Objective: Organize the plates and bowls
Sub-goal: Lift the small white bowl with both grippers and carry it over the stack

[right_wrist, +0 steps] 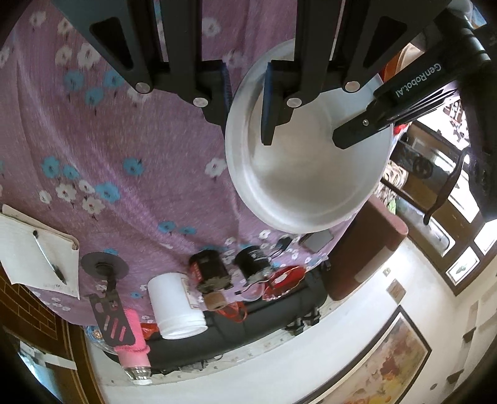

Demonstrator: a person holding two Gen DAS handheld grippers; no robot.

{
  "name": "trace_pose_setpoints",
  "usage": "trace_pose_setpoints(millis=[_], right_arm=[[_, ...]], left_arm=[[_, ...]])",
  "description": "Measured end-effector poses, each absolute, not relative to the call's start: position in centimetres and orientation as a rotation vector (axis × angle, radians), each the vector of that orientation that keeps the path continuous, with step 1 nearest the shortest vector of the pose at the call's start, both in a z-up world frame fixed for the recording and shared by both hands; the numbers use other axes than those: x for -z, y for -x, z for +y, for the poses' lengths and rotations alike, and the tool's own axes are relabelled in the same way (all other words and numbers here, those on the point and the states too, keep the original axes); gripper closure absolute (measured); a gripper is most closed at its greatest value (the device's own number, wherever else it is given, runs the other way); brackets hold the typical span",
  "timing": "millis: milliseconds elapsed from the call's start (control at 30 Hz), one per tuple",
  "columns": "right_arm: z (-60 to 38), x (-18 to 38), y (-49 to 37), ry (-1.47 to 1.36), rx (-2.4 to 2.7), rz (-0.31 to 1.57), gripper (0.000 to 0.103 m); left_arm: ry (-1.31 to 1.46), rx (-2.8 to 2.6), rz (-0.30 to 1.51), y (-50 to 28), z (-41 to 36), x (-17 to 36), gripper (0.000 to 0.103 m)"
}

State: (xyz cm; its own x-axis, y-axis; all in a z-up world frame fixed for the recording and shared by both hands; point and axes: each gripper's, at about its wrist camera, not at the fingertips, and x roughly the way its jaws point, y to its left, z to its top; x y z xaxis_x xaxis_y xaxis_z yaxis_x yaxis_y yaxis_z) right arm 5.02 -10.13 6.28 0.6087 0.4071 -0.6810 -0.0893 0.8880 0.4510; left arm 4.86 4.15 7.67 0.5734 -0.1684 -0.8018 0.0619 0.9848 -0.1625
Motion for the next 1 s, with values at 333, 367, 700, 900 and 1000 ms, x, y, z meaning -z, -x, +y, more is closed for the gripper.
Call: trace_pose_setpoints(millis=[333, 367, 700, 900, 1000], right_arm=[[-6.7, -7.9, 0.2, -0.341, -0.34, 0.852, 0.085], [-6.1, -8.0, 0.8, -0.33, -0.346, 0.847, 0.085], [-0.4, -9.4, 4.0, -0.264, -0.431, 0.826, 0.084], [2.3, -9.9, 4.4, -0.234, -0.451, 0.828, 0.084], [3.6, -10.1, 4.6, -0.219, -0.457, 0.827, 0.084]], left_arm=[[0.132, 0.117, 0.882, 2.1, 7.3, -9.4, 0.09], [0.133, 0.11, 0.873, 2.7, 7.7, -9.5, 0.09], [0.174, 0.009, 0.826, 7.3, 13.4, -9.9, 0.09], [0.209, -0.012, 0.816, 8.1, 16.1, -9.8, 0.09], [0.211, -0.026, 0.803, 8.5, 17.1, -9.8, 0.09]])
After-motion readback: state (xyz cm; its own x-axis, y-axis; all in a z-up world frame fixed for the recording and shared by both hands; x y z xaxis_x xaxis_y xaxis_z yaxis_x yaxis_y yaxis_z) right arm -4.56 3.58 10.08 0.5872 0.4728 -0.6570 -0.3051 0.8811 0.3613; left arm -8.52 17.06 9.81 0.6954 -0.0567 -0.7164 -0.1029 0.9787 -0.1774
